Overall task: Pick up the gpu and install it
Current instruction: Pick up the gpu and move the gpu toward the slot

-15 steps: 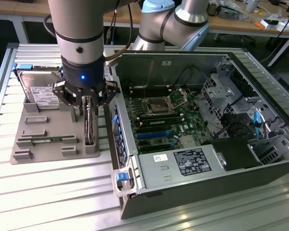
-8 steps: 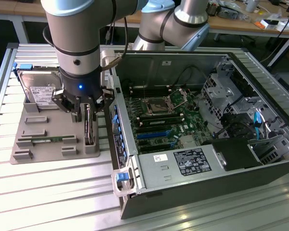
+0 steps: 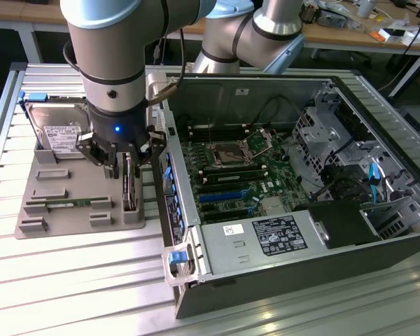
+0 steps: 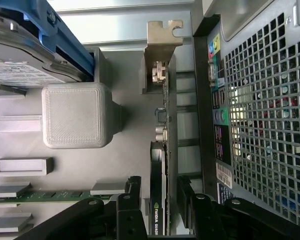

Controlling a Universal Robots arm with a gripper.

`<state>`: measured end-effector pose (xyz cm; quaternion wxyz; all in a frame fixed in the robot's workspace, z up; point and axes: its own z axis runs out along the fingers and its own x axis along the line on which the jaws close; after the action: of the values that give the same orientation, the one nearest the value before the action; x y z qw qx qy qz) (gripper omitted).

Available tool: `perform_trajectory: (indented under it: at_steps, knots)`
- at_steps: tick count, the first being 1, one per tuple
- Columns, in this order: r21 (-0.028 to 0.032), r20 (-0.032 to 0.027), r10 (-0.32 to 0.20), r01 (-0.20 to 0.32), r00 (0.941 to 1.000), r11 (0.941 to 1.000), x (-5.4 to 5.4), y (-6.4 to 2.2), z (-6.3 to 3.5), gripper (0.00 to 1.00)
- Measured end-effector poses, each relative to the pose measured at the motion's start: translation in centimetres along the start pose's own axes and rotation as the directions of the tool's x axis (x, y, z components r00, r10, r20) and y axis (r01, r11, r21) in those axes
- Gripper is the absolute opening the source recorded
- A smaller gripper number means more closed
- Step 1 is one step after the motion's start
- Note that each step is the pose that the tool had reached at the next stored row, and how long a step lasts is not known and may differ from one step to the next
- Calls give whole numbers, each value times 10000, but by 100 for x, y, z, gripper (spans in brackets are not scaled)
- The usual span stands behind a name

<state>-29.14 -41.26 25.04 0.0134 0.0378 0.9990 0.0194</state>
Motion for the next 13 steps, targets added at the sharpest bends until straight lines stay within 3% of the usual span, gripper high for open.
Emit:
perform_trajectory:
  at_steps: [4,11,13]
  knots:
    - [0,0,0,0,10000,10000,0,0,1,26]
    - [-6,6,0,0,10000,10000,-1,1,-3,26]
    - [-2,2,0,0,10000,10000,-2,3,-79,26]
